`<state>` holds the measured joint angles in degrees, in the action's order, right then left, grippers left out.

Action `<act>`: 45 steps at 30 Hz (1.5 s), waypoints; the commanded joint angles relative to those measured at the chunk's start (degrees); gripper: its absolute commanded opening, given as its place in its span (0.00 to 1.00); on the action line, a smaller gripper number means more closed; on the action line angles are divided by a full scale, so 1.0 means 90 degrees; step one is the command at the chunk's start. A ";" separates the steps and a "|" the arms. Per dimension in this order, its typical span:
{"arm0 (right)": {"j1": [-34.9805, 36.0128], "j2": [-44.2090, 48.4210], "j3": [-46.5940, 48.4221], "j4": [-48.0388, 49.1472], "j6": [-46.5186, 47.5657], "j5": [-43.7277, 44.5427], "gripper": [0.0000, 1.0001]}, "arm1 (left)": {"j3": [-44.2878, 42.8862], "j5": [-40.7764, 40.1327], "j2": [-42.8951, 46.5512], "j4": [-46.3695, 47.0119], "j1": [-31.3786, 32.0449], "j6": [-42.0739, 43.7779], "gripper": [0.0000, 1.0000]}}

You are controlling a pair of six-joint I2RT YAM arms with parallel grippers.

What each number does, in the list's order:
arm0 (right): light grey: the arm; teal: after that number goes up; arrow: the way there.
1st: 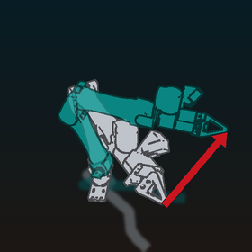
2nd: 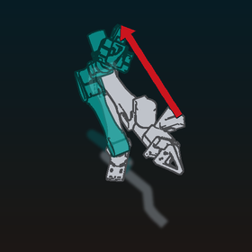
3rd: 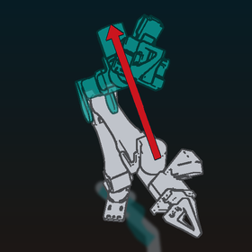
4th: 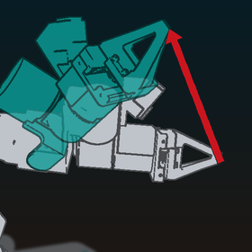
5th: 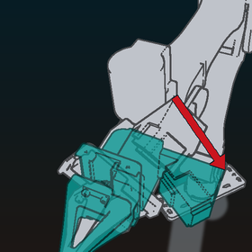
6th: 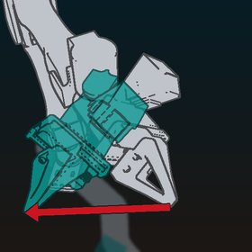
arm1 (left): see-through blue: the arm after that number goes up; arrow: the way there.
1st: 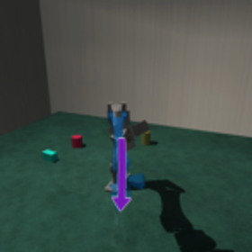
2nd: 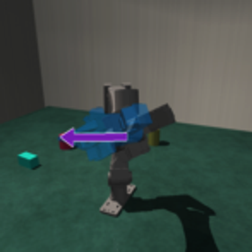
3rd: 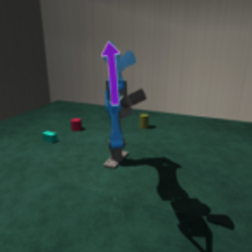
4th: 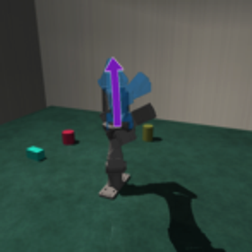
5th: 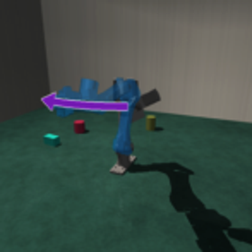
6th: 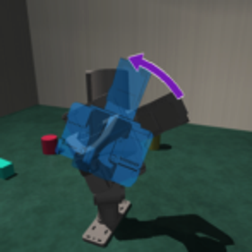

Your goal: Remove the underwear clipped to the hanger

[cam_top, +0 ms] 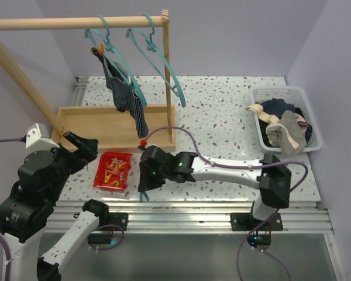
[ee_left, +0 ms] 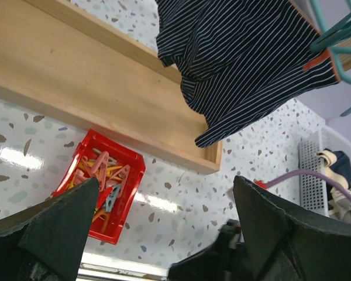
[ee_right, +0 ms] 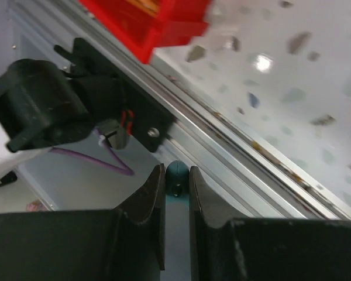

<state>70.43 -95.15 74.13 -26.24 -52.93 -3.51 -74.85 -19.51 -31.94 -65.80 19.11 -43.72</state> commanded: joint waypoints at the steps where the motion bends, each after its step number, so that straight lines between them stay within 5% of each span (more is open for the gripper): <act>1: 0.0289 -0.0890 0.1097 0.0610 0.0401 0.0185 0.00 | -0.0433 -0.0215 0.0121 -0.0101 -0.0044 -0.0161 1.00; 6: 0.0475 -0.1858 0.2669 0.0532 0.1007 0.0243 0.00 | -0.0745 -0.0186 0.0287 -0.0256 -0.0034 -0.0356 1.00; 15: 0.0475 -0.2833 0.3850 0.1003 0.1193 0.1111 0.02 | -0.1058 -0.0459 0.0580 -0.0511 0.0122 -0.0551 1.00; 22: 0.0475 -0.3227 0.4245 0.1118 0.1798 0.2448 0.41 | -0.1039 -0.0791 0.0746 -0.0579 0.0512 -0.0835 1.00; 23: 0.0475 -0.3149 0.4138 0.1167 0.1857 0.2895 0.55 | -0.1126 -0.0850 0.0747 -0.0618 0.0571 -0.0883 1.00; 25: 0.0485 -0.2906 0.3845 0.1274 0.2101 0.3278 0.56 | -0.1263 -0.1084 0.0756 -0.0774 0.0766 -0.1059 1.00; 27: 0.0465 -0.2807 0.3698 0.1246 0.2296 0.3397 0.78 | -0.1312 -0.1298 0.0795 -0.0872 0.0971 -0.1225 1.00; 29: 0.0455 -0.2709 0.3756 0.1109 0.2413 0.3427 0.87 | -0.1303 -0.1387 0.0834 -0.0863 0.1089 -0.1313 1.00; 35: 0.0582 -0.1316 0.2917 0.1304 0.2823 0.2394 0.88 | -0.1244 -0.1280 0.0718 -0.0687 0.1245 -0.1109 1.00; 39: 0.0592 -0.0970 0.3656 -0.0303 0.3029 0.1651 0.88 | -0.1147 -0.1202 0.0698 -0.0570 0.1245 -0.1050 1.00; 45: 0.0874 -0.0591 0.4742 -0.2082 0.3380 0.2712 0.90 | -0.1078 -0.1143 0.0659 -0.0394 0.1255 -0.0982 1.00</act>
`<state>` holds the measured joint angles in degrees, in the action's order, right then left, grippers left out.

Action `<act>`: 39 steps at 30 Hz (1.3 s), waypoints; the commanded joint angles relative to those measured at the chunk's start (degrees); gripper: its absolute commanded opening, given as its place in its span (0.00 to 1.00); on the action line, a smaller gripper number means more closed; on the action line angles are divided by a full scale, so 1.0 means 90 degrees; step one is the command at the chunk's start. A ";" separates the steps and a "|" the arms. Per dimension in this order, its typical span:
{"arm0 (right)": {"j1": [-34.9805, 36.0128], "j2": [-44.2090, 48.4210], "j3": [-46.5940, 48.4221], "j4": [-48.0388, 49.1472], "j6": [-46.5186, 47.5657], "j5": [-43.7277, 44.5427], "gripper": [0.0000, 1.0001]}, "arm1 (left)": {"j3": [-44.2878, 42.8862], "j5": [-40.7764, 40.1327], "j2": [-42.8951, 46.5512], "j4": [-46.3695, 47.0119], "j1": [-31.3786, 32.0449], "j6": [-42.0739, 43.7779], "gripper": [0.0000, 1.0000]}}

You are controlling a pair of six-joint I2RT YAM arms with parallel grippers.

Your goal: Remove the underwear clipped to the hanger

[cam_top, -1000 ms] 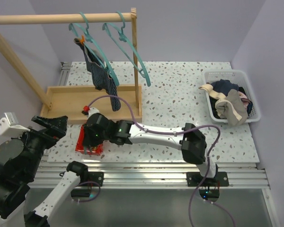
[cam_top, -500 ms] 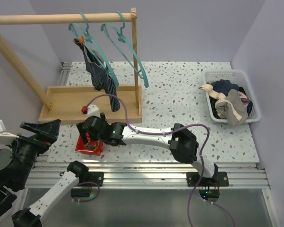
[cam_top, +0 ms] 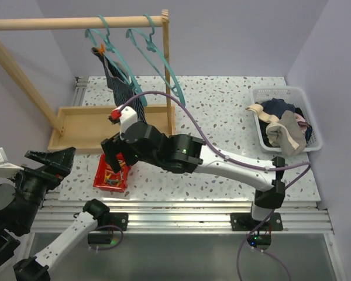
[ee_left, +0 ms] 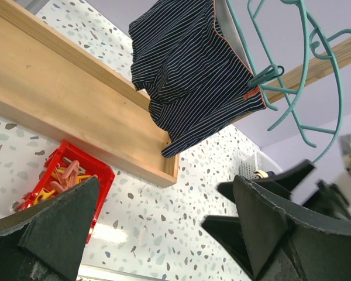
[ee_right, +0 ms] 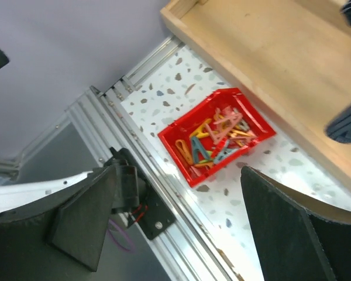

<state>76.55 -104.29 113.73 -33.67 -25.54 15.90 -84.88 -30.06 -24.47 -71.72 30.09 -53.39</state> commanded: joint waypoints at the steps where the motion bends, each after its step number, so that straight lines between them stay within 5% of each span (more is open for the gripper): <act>1: 0.0244 0.0513 0.0380 -0.1365 0.0425 0.0963 0.91 | 0.0008 0.0049 -0.0191 0.0284 0.0026 0.0082 1.00; 11: 0.0293 0.1588 0.0857 -0.1502 0.1314 0.1768 0.84 | 0.0163 0.0362 -0.0357 0.0645 0.0026 0.0170 1.00; 18: -0.0232 0.0681 0.1893 -0.1669 0.1949 0.2062 0.98 | 0.0486 0.0567 -0.0387 0.1055 0.0026 0.0209 1.00; 24: -0.1336 -0.0100 0.2489 -0.1239 0.2066 0.1125 0.98 | 0.0437 0.0557 -0.0436 0.1075 0.0036 0.0287 1.00; 32: -0.1835 -0.1126 0.3514 -0.0809 0.2779 0.0423 0.97 | 0.0515 0.0674 -0.0358 0.0987 0.0036 0.0248 1.00; 35: -0.1924 -0.1293 0.3692 -0.0869 0.2584 0.0090 0.90 | 0.0573 0.0704 -0.0309 0.0889 0.0026 0.0171 1.00; 38: -0.1924 -0.1186 0.3399 -0.0683 0.2457 -0.0457 0.65 | 0.0632 0.0645 -0.0221 0.0860 0.0026 0.0160 1.00; 39: -0.1924 -0.1176 0.3369 -0.0663 0.2418 -0.0584 0.16 | 0.0652 0.0635 -0.0201 0.0850 0.0036 0.0170 1.00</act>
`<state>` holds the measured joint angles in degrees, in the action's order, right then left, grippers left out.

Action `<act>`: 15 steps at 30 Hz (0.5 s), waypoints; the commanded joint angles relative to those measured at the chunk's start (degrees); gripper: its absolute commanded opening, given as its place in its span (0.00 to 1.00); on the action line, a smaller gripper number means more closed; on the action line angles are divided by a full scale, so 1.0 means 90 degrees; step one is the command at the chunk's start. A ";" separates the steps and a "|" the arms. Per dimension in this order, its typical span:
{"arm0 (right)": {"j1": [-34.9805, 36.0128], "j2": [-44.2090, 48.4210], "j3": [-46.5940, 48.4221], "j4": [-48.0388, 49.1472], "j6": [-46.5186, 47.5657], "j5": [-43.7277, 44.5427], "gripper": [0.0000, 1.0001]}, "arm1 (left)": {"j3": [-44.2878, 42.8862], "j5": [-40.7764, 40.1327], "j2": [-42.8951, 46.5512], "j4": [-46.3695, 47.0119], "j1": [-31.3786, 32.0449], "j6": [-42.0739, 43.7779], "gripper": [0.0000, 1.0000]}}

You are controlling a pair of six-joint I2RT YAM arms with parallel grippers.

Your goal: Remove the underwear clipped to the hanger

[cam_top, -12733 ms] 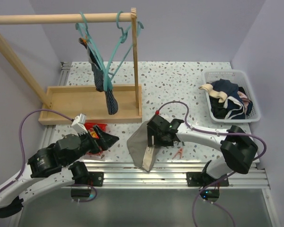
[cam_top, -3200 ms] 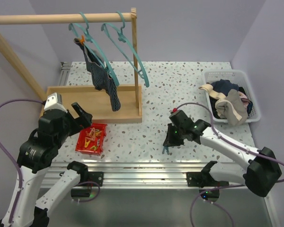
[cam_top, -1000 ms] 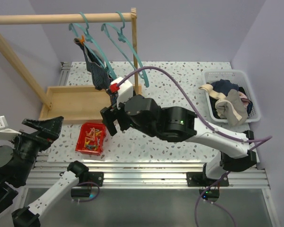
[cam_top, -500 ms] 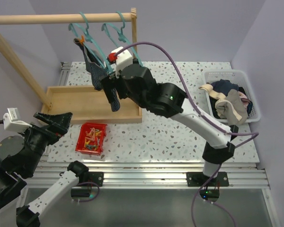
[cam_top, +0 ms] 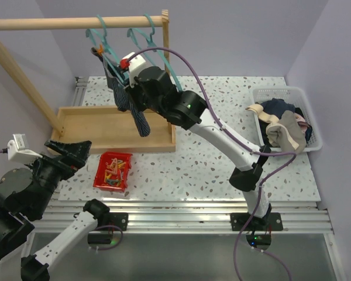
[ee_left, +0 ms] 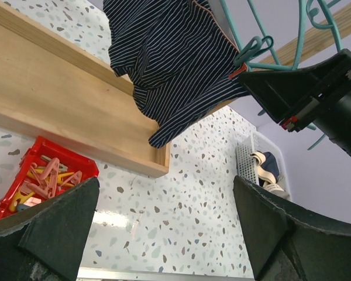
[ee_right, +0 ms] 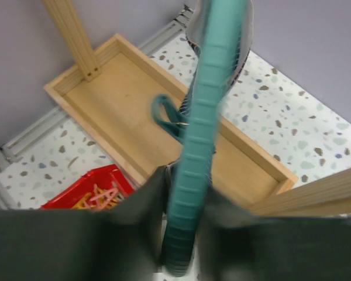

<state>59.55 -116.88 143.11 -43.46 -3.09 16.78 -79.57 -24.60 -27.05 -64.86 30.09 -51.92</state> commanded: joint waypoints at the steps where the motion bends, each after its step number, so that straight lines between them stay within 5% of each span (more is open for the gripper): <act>1: -0.0025 0.0252 0.0095 0.0444 -0.0183 -0.0634 0.00 | 0.0062 0.0009 0.0095 0.0078 0.0036 0.0017 1.00; 10: -0.0035 0.0535 0.0300 0.0990 -0.0232 -0.0516 0.00 | 0.0033 -0.0050 0.0105 0.0078 0.0046 0.0066 1.00; 15: 0.0082 0.1188 -0.0440 0.2268 -0.0088 -0.0176 0.00 | -0.0016 -0.0108 0.0085 0.0058 0.0046 0.0085 1.00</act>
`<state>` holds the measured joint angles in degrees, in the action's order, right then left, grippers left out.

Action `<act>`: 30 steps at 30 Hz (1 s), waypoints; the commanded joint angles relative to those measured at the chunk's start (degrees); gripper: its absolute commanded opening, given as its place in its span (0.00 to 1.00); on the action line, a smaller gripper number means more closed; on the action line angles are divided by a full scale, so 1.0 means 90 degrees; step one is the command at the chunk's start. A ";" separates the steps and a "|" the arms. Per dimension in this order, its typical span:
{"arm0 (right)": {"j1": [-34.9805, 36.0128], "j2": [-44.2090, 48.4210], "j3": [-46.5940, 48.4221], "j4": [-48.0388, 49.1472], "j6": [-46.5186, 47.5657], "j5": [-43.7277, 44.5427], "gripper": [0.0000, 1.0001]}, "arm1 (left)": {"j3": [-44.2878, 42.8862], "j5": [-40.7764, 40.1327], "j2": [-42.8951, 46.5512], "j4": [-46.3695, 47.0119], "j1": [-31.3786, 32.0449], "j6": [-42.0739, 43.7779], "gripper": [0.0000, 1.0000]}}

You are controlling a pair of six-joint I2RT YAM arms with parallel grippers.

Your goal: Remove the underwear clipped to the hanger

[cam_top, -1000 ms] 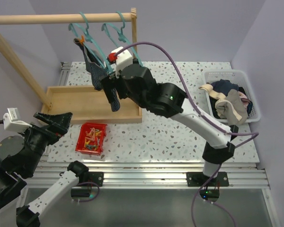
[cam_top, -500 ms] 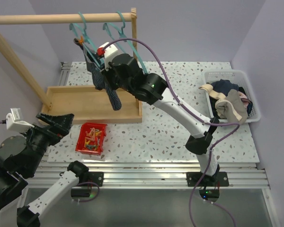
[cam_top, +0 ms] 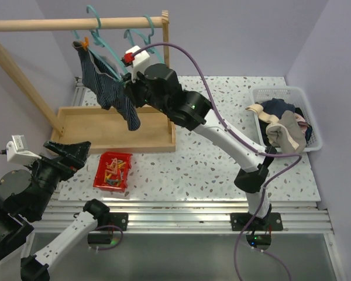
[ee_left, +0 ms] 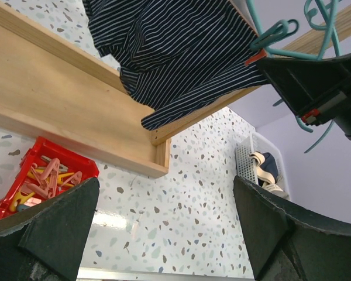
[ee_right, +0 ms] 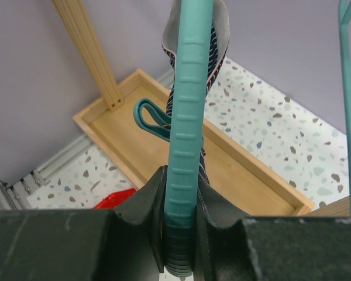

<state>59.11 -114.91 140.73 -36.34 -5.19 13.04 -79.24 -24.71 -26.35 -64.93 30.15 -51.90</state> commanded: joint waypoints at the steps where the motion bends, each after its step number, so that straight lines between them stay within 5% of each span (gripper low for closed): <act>1: 0.0180 0.1000 -0.0351 0.1624 0.0205 0.0366 0.00 | -0.0043 -0.0096 0.0008 0.0075 0.0038 0.0083 1.00; 6: 0.0258 0.0951 -0.0137 0.1401 0.0147 0.0417 0.00 | -0.0062 -0.0116 -0.0002 0.0095 0.0029 0.0083 1.00; 11: 0.0453 0.1731 -0.1279 0.1518 0.0020 0.0280 0.00 | -0.0063 -0.0184 0.0027 0.0027 0.0029 0.0034 1.00; 22: 0.1000 0.4719 -0.5604 0.1811 -0.0282 0.0719 0.00 | 0.0054 -0.0068 0.0008 0.0290 0.0038 0.0063 1.00; 30: 0.1049 0.7489 -0.8190 0.0348 -0.1569 0.1176 0.00 | 0.1176 0.0977 -0.0061 0.1236 0.0038 0.0044 1.00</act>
<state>68.36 -56.01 73.58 -29.50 -12.45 18.92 -71.61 -20.91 -26.20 -59.59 30.15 -51.86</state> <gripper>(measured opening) 0.200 0.997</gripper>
